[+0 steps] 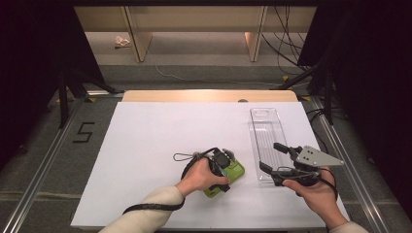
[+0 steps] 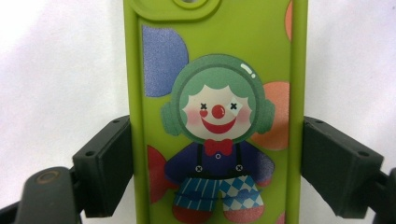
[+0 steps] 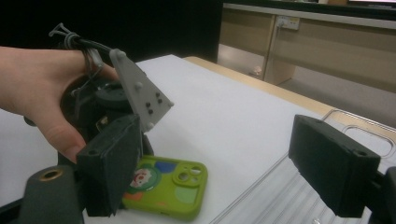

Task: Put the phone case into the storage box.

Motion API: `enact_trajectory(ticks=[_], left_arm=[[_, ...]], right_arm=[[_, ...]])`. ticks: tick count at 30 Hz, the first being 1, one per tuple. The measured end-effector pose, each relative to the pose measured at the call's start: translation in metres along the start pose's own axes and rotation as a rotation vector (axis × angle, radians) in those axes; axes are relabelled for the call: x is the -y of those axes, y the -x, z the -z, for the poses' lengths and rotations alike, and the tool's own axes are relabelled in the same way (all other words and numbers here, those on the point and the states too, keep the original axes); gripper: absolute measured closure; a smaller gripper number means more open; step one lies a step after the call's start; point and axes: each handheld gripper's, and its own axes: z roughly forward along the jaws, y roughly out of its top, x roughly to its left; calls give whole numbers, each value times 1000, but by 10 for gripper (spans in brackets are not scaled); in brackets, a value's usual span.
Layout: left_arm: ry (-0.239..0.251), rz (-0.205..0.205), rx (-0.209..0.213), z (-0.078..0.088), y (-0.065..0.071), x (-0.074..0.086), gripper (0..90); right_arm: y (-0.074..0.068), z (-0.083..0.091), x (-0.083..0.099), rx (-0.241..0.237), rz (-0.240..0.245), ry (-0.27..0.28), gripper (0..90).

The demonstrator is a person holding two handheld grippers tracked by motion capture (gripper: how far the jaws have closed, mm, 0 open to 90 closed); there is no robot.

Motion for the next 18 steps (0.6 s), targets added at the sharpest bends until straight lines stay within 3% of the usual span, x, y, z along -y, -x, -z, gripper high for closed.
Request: enact_trajectory(ticks=[18], left_arm=[[211, -15, -45, 28, -9, 24, 165]], right_arm=[[-1, -2, 0, 4, -3, -2, 182]])
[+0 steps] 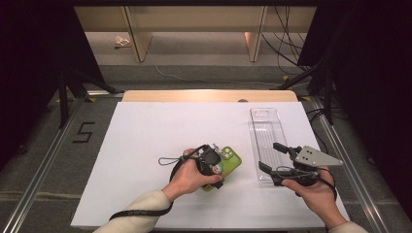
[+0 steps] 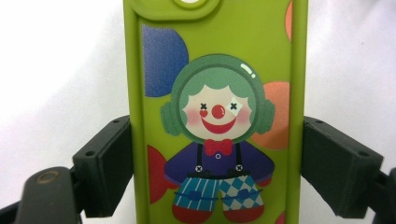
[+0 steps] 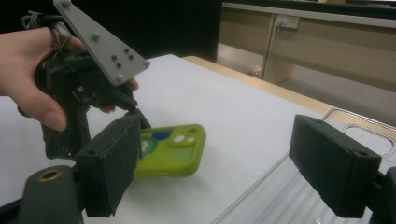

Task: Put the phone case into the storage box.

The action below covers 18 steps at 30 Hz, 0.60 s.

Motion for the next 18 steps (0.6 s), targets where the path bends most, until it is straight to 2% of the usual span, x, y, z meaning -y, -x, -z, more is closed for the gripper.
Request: enact_trajectory(ticks=[13, 18], left_arm=[[112, 1, -17, 21, -6, 19, 165], [150, -5, -26, 29, -9, 27, 165]], right_arm=[[-2, -3, -1, 3, -4, -4, 170], [-2, -5, -1, 2, -22, -6, 169]])
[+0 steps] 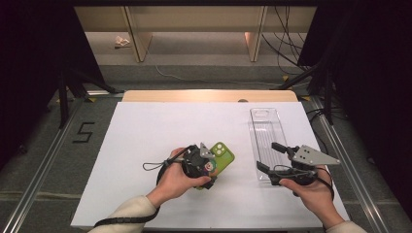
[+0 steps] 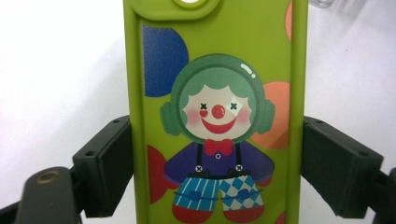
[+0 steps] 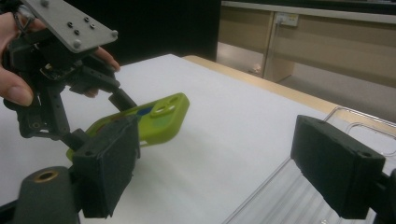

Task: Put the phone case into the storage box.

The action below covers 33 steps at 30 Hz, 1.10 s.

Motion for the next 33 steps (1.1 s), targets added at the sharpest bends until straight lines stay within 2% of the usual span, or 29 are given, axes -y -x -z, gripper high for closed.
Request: enact_trajectory(ticks=[13, 20, 33], left_arm=[[59, -6, -13, 13, -3, 11, 165], [109, -17, -27, 20, -3, 15, 165], [161, -20, -51, 30, -5, 28, 164]], right_arm=[[-6, -10, -4, -17, -7, 3, 165], [-10, -17, -7, -32, -17, 11, 165], [-19, -31, -10, -60, -26, 8, 166]])
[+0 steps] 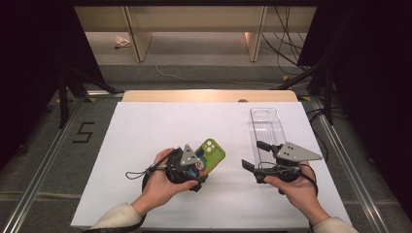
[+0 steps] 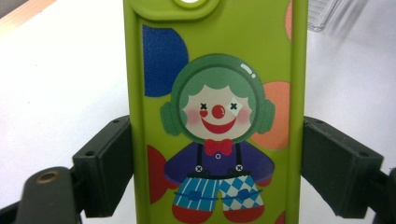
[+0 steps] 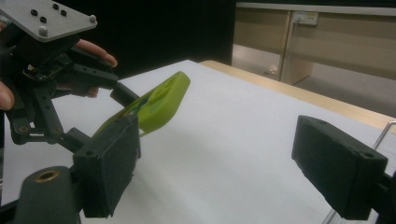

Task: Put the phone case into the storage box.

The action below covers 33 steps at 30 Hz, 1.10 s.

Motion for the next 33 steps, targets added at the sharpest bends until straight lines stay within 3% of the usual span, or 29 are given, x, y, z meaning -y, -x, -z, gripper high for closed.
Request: enact_trajectory(ticks=[33], left_arm=[[79, -2, -20, 0, 1, 6, 164]], right_arm=[[-15, -37, -14, -50, -32, 0, 155]])
